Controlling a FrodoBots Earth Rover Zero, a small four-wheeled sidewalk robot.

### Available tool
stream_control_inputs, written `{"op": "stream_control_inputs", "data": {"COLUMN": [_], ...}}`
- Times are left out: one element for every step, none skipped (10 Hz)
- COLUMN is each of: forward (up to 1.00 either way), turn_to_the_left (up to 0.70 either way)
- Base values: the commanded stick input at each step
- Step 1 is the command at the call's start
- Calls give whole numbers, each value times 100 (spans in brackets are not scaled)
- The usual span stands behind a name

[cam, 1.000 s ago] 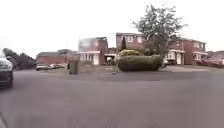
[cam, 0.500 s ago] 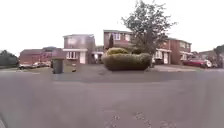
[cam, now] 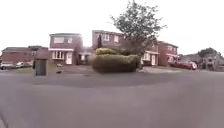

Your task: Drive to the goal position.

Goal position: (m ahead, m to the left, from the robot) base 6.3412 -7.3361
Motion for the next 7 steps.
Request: {"op": "stream_control_inputs", "data": {"forward": [100,100,100,100,100,100,100], "turn_to_the_left": [-40,-40,-40,-32,0,0,0]}}
